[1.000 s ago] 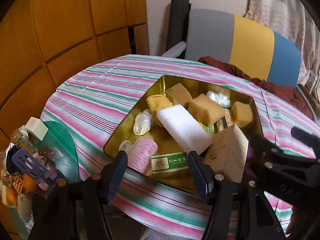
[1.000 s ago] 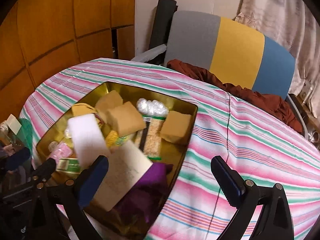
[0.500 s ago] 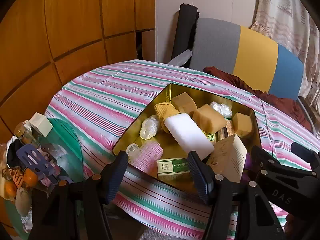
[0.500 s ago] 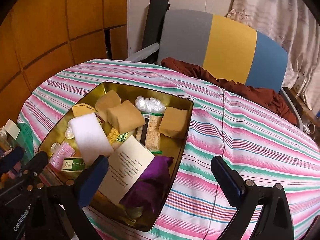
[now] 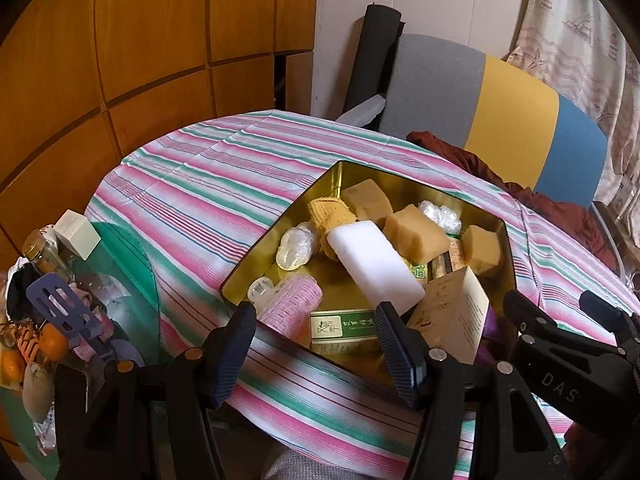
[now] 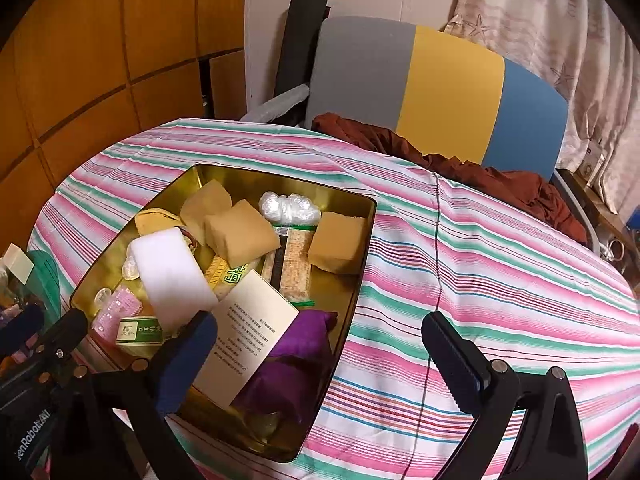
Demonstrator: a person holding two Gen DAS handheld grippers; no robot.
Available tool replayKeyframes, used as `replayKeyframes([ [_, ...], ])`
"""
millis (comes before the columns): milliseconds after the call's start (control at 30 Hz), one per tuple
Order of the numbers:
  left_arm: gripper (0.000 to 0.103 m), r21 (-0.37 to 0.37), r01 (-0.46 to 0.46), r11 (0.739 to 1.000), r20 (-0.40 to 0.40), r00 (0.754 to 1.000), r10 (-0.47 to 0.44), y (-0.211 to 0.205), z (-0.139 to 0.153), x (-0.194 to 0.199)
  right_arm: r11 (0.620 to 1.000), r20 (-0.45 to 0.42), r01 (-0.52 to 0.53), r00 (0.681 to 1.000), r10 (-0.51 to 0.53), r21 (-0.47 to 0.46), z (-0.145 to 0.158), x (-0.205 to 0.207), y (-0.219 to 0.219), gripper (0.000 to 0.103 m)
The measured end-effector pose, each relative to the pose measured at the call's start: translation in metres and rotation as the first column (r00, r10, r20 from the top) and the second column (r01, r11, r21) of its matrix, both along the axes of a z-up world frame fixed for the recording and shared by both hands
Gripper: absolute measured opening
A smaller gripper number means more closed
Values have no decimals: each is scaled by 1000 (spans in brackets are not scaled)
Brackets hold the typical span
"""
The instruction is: Organize objects
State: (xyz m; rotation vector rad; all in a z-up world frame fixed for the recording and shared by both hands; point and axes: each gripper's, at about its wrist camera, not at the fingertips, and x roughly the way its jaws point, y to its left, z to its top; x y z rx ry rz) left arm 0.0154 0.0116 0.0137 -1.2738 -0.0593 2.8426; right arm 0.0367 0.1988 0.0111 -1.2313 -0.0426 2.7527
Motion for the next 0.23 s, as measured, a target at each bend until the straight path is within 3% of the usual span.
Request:
replayKeyframes([
  [233,63,-49,5,999,-5,1000,-6,8,-2,2,1000,3,3,1000,-3,2,-2,-1,0,103],
])
